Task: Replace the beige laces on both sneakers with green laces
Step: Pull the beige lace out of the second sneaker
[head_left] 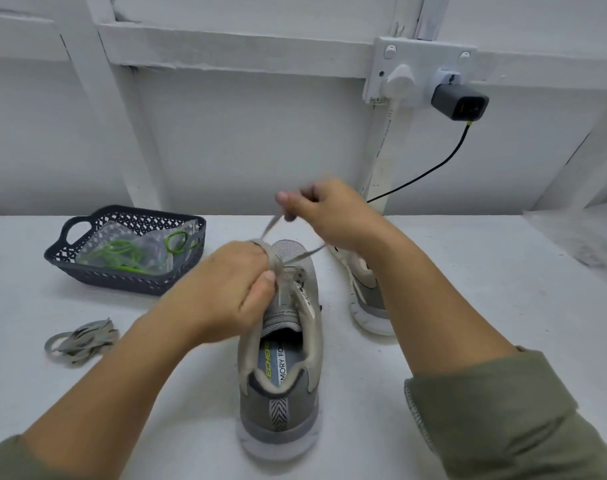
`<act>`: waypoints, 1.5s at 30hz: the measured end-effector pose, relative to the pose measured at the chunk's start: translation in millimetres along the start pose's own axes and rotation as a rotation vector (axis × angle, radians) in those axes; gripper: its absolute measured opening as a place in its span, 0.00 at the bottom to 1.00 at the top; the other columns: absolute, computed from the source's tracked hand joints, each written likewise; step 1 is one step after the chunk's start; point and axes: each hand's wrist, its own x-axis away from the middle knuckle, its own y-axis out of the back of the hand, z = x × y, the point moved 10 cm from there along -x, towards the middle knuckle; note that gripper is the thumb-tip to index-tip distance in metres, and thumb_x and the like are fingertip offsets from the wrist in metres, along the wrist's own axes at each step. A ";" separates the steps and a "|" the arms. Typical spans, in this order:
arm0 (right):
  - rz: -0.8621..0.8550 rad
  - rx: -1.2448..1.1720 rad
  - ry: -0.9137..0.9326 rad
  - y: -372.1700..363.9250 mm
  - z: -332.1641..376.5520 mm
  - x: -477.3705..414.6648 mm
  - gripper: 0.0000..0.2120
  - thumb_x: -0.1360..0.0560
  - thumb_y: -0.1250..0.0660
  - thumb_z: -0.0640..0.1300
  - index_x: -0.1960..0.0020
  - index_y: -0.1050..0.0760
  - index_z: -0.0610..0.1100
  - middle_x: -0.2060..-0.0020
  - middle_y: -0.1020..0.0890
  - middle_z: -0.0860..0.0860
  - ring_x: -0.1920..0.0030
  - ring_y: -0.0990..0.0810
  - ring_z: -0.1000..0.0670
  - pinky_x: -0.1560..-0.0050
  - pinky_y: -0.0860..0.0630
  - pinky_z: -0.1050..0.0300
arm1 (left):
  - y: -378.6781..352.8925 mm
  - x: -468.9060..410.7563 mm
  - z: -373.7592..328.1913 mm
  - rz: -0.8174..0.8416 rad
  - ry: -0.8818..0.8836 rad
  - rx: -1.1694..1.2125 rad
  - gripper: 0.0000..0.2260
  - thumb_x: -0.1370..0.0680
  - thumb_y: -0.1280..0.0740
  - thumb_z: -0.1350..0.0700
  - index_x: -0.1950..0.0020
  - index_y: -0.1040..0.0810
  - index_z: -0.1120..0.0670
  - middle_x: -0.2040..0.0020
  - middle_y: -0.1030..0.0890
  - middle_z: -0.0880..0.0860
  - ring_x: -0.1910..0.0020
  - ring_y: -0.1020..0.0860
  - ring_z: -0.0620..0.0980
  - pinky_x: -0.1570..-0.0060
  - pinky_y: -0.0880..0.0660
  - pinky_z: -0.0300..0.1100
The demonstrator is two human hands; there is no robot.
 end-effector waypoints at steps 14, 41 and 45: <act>-0.010 -0.019 -0.032 -26.5 -20.3 -2.5 0.18 0.22 0.36 0.56 0.66 0.23 0.48 0.78 0.35 0.56 0.78 0.38 0.57 0.72 0.40 0.60 | -19.7 -12.3 30.8 0.084 0.170 0.139 0.18 0.25 0.49 0.48 0.69 0.26 0.50 0.70 0.24 0.49 0.67 0.26 0.48 0.63 0.28 0.44; 0.378 -0.904 -0.159 -76.7 -29.8 20.6 0.13 0.19 0.41 0.49 0.60 0.30 0.44 0.70 0.22 0.50 0.70 0.22 0.52 0.64 0.26 0.61 | -27.1 -2.8 20.3 0.158 0.225 1.450 0.11 0.24 0.31 0.47 0.53 0.17 0.53 0.60 0.20 0.51 0.55 0.20 0.51 0.49 0.25 0.39; 0.361 -0.817 -0.138 -73.7 -38.0 18.5 0.11 0.20 0.41 0.51 0.59 0.31 0.48 0.63 0.25 0.51 0.61 0.27 0.53 0.60 0.33 0.59 | -23.7 -4.6 16.3 0.234 0.184 1.629 0.14 0.27 0.38 0.47 0.63 0.28 0.58 0.66 0.31 0.57 0.62 0.31 0.56 0.57 0.30 0.44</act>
